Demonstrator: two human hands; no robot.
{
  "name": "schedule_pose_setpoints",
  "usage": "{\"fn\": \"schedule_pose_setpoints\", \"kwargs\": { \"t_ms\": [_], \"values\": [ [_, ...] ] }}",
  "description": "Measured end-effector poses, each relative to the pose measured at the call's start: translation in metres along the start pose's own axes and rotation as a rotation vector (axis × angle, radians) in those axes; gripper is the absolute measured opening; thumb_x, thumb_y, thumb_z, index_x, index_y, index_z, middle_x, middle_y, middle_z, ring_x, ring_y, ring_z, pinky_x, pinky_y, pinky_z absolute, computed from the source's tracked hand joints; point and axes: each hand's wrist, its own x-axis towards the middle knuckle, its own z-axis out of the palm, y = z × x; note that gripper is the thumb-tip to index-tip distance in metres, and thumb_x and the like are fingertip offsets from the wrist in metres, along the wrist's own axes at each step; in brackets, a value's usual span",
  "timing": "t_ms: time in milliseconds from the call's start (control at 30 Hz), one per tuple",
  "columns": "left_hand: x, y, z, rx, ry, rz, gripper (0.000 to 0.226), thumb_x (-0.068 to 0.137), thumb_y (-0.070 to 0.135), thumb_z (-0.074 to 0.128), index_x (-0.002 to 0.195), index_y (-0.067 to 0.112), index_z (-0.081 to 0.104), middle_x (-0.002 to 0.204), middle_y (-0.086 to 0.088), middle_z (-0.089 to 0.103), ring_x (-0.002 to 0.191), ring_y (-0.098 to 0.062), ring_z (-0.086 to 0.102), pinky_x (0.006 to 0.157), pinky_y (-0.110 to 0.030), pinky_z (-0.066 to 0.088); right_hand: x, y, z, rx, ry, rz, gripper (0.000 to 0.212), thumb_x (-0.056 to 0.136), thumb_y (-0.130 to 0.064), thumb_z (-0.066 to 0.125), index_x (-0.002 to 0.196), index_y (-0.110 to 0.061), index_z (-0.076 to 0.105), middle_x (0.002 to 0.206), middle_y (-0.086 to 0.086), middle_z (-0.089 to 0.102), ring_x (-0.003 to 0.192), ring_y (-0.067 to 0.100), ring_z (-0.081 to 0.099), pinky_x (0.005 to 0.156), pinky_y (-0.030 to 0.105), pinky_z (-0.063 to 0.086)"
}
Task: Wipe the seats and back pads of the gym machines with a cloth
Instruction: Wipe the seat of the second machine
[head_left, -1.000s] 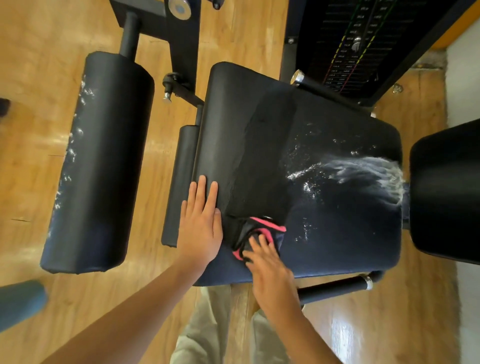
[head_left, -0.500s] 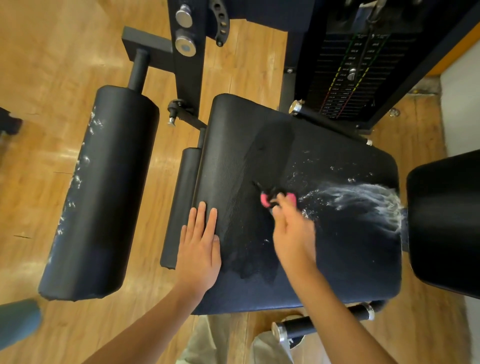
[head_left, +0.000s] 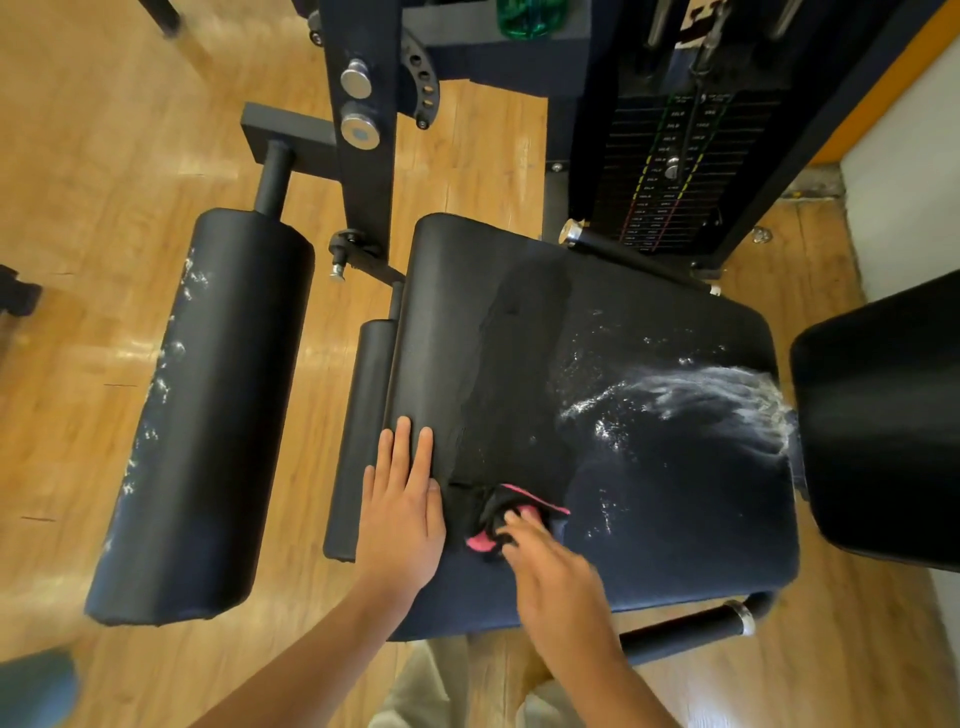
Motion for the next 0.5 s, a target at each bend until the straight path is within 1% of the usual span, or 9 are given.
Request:
{"fn": "schedule_pose_setpoints", "kwargs": {
  "t_ms": [100, 133, 167, 233, 267, 333, 367, 400, 500],
  "values": [
    [0.0, 0.001, 0.0, 0.013, -0.014, -0.01, 0.059, 0.105, 0.041, 0.006, 0.161, 0.031, -0.003, 0.17, 0.009, -0.016, 0.156, -0.013, -0.018, 0.128, -0.048, 0.009, 0.042, -0.011, -0.038, 0.146, 0.084, 0.122, 0.033, 0.095, -0.021, 0.052, 0.123, -0.011, 0.068, 0.117, 0.003, 0.071, 0.102, 0.02, 0.068, 0.082, 0.024, 0.051],
    [0.0, 0.002, -0.001, 0.016, -0.016, -0.015, 0.059, 0.104, 0.043, 0.005, 0.161, 0.032, -0.004, 0.17, 0.009, -0.016, 0.156, -0.013, -0.019, 0.128, -0.048, 0.009, 0.052, -0.011, -0.045, 0.156, 0.137, 0.125, 0.032, 0.097, -0.019, 0.053, 0.125, -0.01, 0.066, 0.12, 0.005, 0.07, 0.104, 0.022, 0.068, 0.085, 0.024, 0.049],
    [0.0, 0.002, -0.001, 0.017, -0.014, -0.017, 0.059, 0.104, 0.044, 0.004, 0.161, 0.032, -0.004, 0.17, 0.009, -0.015, 0.156, -0.013, -0.019, 0.128, -0.048, 0.009, 0.06, -0.008, -0.047, 0.161, 0.17, 0.129, 0.031, 0.098, -0.016, 0.054, 0.126, -0.01, 0.065, 0.125, 0.005, 0.067, 0.112, 0.021, 0.065, 0.09, 0.024, 0.047],
    [0.0, 0.002, -0.001, 0.015, -0.014, -0.018, 0.059, 0.104, 0.043, 0.005, 0.161, 0.032, -0.004, 0.171, 0.008, -0.015, 0.156, -0.013, -0.019, 0.128, -0.049, 0.009, 0.06, -0.005, -0.036, 0.13, 0.131, 0.125, 0.029, 0.098, -0.012, 0.056, 0.125, -0.011, 0.066, 0.133, 0.003, 0.062, 0.125, 0.019, 0.057, 0.099, 0.029, 0.048],
    [0.0, 0.002, -0.001, 0.012, -0.013, -0.016, 0.059, 0.104, 0.043, 0.006, 0.161, 0.032, -0.003, 0.171, 0.008, -0.015, 0.156, -0.013, -0.019, 0.128, -0.049, 0.009, 0.053, -0.001, -0.024, 0.078, 0.081, 0.097, 0.027, 0.097, -0.01, 0.057, 0.121, -0.012, 0.068, 0.134, 0.003, 0.061, 0.128, 0.02, 0.055, 0.097, 0.033, 0.051],
    [0.001, 0.002, -0.001, 0.004, -0.01, -0.009, 0.059, 0.104, 0.04, 0.008, 0.162, 0.031, -0.001, 0.171, 0.007, -0.013, 0.157, -0.013, -0.018, 0.128, -0.049, 0.01, 0.027, 0.006, 0.003, -0.091, -0.011, 0.008, 0.023, 0.092, -0.009, 0.062, 0.112, -0.016, 0.071, 0.133, -0.002, 0.061, 0.127, 0.018, 0.054, 0.086, 0.037, 0.058],
    [0.001, 0.002, -0.001, 0.001, -0.006, -0.005, 0.059, 0.104, 0.039, 0.009, 0.162, 0.03, -0.001, 0.172, 0.007, -0.012, 0.157, -0.013, -0.017, 0.128, -0.049, 0.01, 0.012, 0.009, 0.015, -0.124, -0.041, -0.013, 0.023, 0.088, -0.011, 0.064, 0.109, -0.019, 0.071, 0.131, -0.005, 0.06, 0.126, 0.015, 0.053, 0.083, 0.035, 0.059],
    [0.0, 0.002, -0.001, 0.001, -0.004, -0.002, 0.059, 0.104, 0.039, 0.01, 0.162, 0.03, 0.0, 0.172, 0.006, -0.011, 0.157, -0.013, -0.016, 0.128, -0.049, 0.011, -0.002, 0.009, 0.023, -0.089, -0.064, -0.01, 0.025, 0.085, -0.015, 0.064, 0.108, -0.022, 0.072, 0.13, -0.007, 0.062, 0.124, 0.012, 0.053, 0.083, 0.032, 0.059],
    [0.0, 0.002, -0.002, -0.003, -0.001, -0.002, 0.059, 0.105, 0.038, 0.011, 0.163, 0.029, 0.001, 0.172, 0.006, -0.011, 0.157, -0.013, -0.016, 0.128, -0.05, 0.011, -0.027, 0.005, 0.03, -0.035, -0.054, -0.037, 0.027, 0.081, -0.023, 0.062, 0.105, -0.025, 0.074, 0.123, -0.007, 0.068, 0.119, 0.009, 0.059, 0.085, 0.022, 0.053]
  ]
}}
